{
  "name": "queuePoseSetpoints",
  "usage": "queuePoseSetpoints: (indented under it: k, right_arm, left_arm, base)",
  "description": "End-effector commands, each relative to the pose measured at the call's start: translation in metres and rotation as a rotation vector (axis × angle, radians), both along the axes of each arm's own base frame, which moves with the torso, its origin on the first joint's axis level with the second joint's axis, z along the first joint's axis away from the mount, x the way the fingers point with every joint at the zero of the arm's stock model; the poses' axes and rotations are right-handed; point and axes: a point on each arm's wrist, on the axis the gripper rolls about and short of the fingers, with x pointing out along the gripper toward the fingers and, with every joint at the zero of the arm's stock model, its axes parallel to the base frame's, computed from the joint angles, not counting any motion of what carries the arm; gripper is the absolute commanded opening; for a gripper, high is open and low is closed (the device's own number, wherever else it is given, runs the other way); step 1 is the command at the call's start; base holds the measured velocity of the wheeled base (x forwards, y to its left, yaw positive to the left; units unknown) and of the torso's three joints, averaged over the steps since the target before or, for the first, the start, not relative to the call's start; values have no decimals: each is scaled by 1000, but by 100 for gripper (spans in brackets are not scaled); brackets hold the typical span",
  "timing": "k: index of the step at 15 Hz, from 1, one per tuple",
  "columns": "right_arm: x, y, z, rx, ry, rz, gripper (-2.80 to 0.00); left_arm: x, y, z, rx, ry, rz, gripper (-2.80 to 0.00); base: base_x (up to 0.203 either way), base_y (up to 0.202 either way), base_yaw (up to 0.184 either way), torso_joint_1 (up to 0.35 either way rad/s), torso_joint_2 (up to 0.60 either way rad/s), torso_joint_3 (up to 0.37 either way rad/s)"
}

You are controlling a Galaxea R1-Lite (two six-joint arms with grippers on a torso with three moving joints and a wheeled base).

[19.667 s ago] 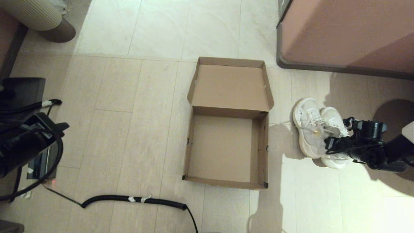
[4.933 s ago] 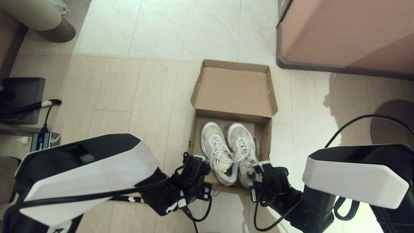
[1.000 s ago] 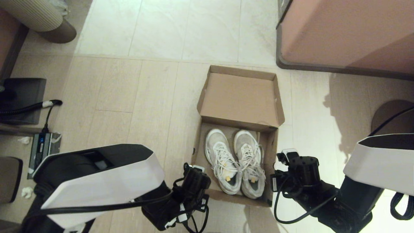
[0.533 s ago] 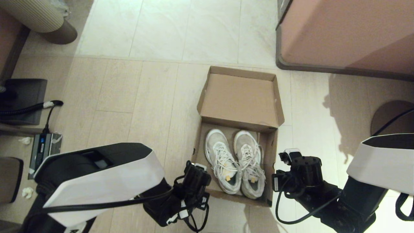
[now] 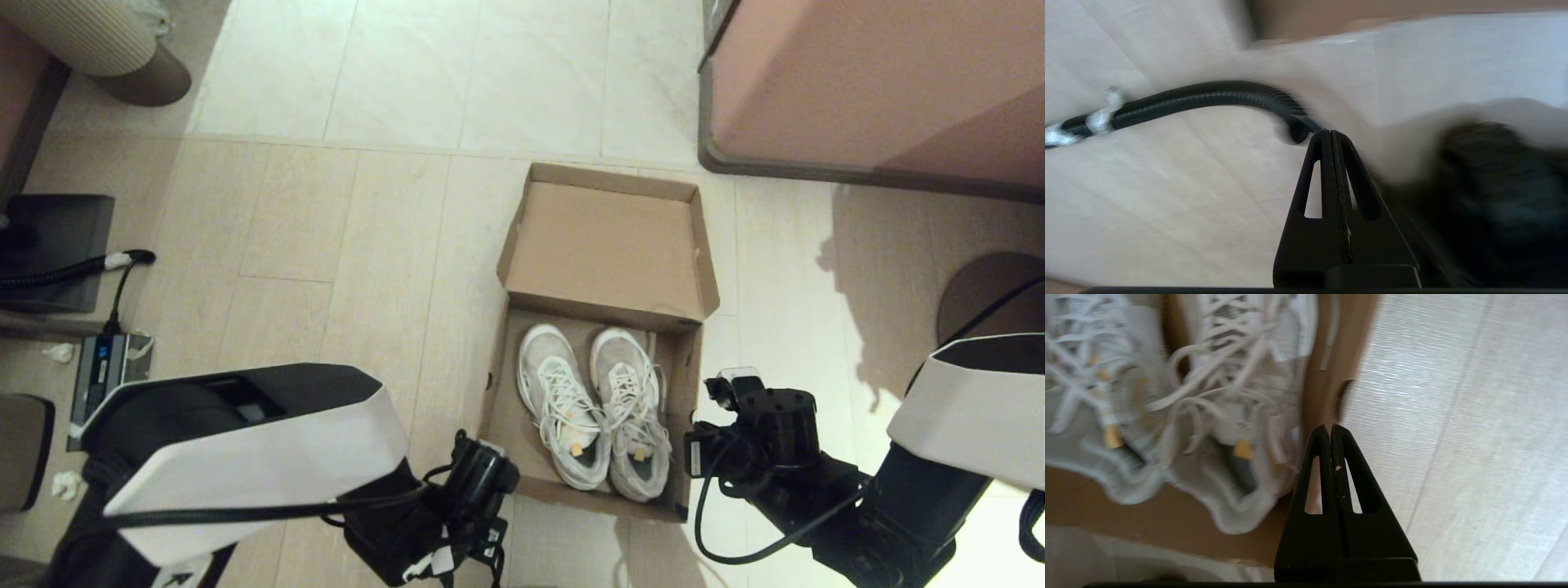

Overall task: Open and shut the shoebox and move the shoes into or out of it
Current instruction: Close the shoe box

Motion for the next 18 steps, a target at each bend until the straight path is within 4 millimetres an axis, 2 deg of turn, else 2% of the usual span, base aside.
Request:
queuePoseSetpoints:
  k: [1,5,8,9,11,12,13,15,17,18]
  right_arm:
    - [1,0,2,5,-10,-3,-280]
    - [8,-12,6,15,-23,-35,-280]
    - [20,-60,45,83,-84,-90,-280]
    - [23,-77,54,113,-76,-83,-280]
    - [34,-108,73,227,-68,14,-280]
    - [43,-119,82,292,-64,76,-280]
    - [54,-127,87,348,-64,122,-280]
    - [85,-135,81,434,-58,150,-280]
    - [114,-137,76,532,-73,136,-280]
    - [127,-137,68,586,-70,121,-280]
  left_arm:
    - [-1,-3,16,-30,-33,-2,-280]
    - [-12,-2,77,-105,-116,-20,-280]
    - [-19,12,146,-209,-232,-3,-280]
    - [-10,19,167,-266,-276,12,-280]
    - [25,40,191,-440,-309,-6,-280]
    - [47,48,192,-533,-319,-24,-280]
    - [72,56,187,-621,-331,-48,-280]
    - [122,71,171,-765,-388,-104,-280]
    - [164,74,157,-865,-474,-142,-280]
    - [183,74,157,-930,-529,-155,-280]
  base:
    - [0,0,0,0,0,0]
    - [0,0,0,0,0,0]
    - [0,0,0,0,0,0]
    - [0,0,0,0,0,0]
    - [0,0,0,0,0,0]
    - [0,0,0,0,0,0]
    - [0,0,0,0,0,0]
    - [0,0,0,0,0,0]
    - [0,0,0,0,0,0]
    - [0,0,0,0,0,0]
